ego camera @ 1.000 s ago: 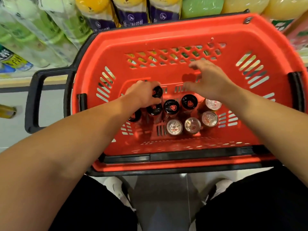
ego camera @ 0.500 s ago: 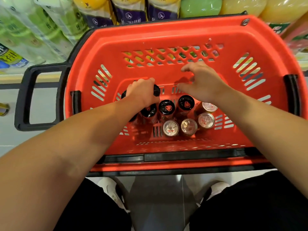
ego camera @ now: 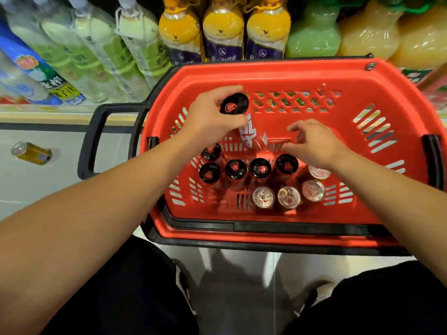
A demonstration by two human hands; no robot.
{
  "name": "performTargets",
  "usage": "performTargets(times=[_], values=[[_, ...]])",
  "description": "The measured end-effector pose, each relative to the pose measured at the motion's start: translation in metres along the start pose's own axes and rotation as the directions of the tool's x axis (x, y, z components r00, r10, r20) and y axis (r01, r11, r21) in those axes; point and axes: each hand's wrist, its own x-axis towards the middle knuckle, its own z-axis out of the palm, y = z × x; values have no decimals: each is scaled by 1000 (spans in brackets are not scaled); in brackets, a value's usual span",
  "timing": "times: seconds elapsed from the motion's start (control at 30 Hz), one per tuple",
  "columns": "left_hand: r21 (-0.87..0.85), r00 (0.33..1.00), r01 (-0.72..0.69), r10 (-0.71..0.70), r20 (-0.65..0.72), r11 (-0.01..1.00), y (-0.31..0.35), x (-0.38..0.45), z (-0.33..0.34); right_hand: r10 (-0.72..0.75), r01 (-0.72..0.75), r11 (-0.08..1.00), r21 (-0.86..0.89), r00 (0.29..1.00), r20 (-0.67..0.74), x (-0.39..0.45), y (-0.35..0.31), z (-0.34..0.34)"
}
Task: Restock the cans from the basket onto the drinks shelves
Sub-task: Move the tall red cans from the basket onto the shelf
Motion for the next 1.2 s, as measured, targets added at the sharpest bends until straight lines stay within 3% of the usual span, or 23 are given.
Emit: performTargets(times=[0.1,0.33,0.53,0.73,0.83,1.07,1.2], values=[[-103,1000,-19,18,-15,995,2,-5,-2,-30,30,999,-18,999,22,-2,-2,3],[66,997,-72,70,38,995,2,-1,2,-62,72,993,-91,992,111,1,16,9],[119,999,-37,33,41,992,-9,10,3,-105,190,947,-258,946,307,21,28,20],[121,997,-63,56,59,991,-7,8,4,-124,270,907,-323,905,408,31,35,38],[120,996,-86,81,46,989,-10,10,6,-113,241,922,-302,916,385,33,42,46],[156,999,-42,39,24,987,-14,15,6,-26,42,993,-114,990,137,39,57,49],[162,999,-33,31,14,986,-15,16,4,-7,17,998,-68,989,147,41,55,50]])
